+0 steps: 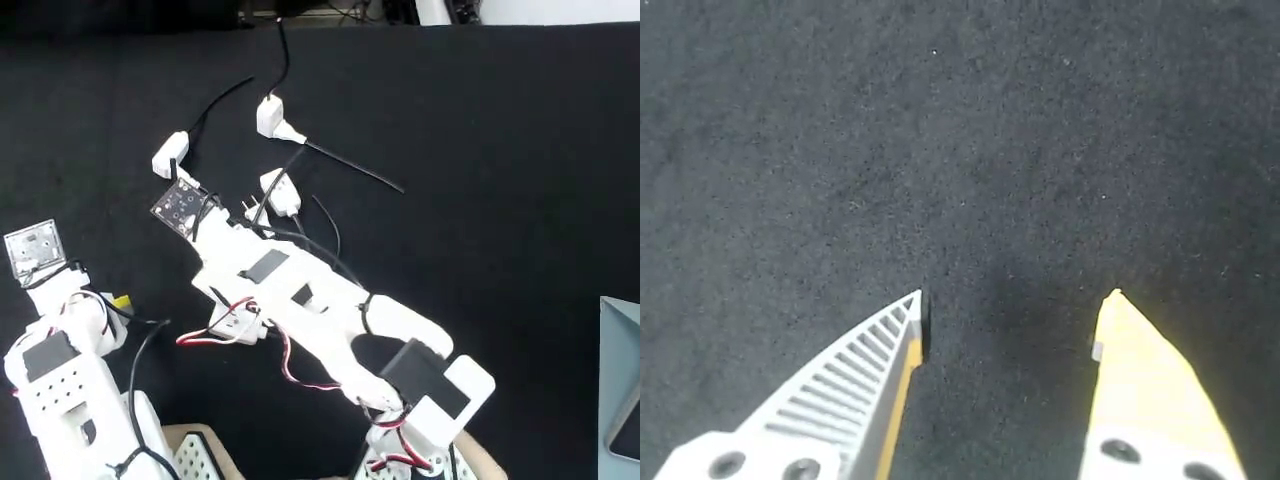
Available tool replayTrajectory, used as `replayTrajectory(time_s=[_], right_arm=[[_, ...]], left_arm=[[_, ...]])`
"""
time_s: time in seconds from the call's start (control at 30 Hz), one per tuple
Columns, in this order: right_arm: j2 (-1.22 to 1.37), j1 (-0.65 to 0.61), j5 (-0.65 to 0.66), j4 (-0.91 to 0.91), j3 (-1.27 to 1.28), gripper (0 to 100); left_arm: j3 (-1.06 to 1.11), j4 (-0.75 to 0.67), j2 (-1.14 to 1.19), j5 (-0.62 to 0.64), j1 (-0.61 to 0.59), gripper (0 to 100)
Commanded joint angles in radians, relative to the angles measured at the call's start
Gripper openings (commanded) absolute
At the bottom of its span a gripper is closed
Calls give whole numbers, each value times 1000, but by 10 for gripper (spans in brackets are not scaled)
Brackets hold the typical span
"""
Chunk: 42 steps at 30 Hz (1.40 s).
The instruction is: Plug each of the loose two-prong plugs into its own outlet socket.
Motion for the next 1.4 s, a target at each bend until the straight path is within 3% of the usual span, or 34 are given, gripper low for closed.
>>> replayTrajectory(time_s=[0.0,0.23,0.47,0.6,0.73,0.93,1.03,1.37], right_arm=[[-48,11,11,91,1,190],[-328,11,-12,256,-30,212],[-670,17,-57,531,-28,212],[-889,58,-100,701,-30,207],[-1064,201,-117,829,-21,36],[-1208,462,-115,789,163,15],[-1221,549,-78,715,275,13],[-1221,594,-75,585,390,13]], left_arm=[[4,-15,-12,5,2,278],[-1,-14,-12,5,2,279],[-41,-5,-12,3,7,279],[-88,75,-12,-48,108,279],[-145,176,-12,-72,262,279],[-189,184,-3,-72,435,285],[-185,190,-2,-68,512,359],[-174,8,77,-64,674,362]])
